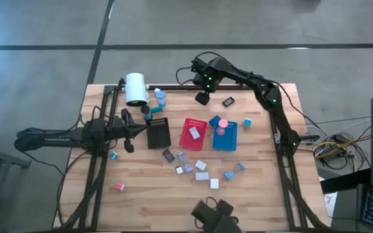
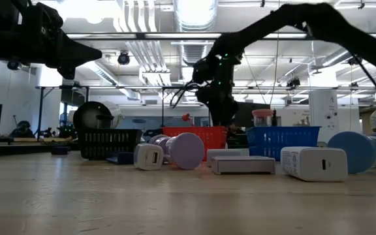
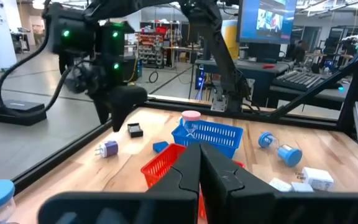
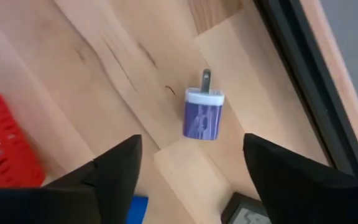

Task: Pick & Place Office items
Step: Put the violet charger adapter into the black bin

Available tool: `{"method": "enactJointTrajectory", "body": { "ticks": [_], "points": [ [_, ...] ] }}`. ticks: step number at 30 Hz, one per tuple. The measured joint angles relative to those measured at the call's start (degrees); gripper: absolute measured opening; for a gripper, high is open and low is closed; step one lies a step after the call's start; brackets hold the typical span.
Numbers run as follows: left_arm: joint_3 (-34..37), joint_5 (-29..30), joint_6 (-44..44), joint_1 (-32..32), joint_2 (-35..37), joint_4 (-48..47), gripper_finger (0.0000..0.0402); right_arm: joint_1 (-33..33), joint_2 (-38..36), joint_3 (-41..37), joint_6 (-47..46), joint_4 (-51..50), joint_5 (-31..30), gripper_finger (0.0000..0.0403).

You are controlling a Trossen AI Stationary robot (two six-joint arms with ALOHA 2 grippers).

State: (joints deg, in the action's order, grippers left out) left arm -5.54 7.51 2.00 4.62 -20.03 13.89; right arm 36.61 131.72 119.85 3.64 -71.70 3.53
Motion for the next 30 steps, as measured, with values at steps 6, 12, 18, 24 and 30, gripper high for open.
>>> {"method": "enactJointTrajectory", "body": {
  "ticks": [6, 12, 18, 24, 30],
  "points": [
    [0.1, 0.0, 0.2, 0.0, 0.0, -1.0, 0.0007, 0.2, 5.4, 5.1, 1.1, -3.3, -0.7, 0.0297],
    [0.2, 0.0, 0.7, 0.0, 0.0, -1.1, 0.0007, 0.7, 7.3, 5.4, 1.3, -2.9, -1.5, 0.0285],
    [0.2, 0.0, 0.8, 0.0, 0.0, -1.1, 0.0007, 1.0, 9.0, 5.0, 2.4, -2.5, -1.9, 0.0267],
    [0.2, 0.0, 0.8, 0.0, 0.0, -1.1, 0.0007, 0.9, 9.3, 4.8, 3.7, -2.3, -2.0, 0.0247],
    [0.2, 0.0, 0.8, 0.0, 0.0, -1.1, 0.0007, 0.9, 9.3, 4.5, 6.9, -1.8, -1.9, 0.0196]
  ]
}}
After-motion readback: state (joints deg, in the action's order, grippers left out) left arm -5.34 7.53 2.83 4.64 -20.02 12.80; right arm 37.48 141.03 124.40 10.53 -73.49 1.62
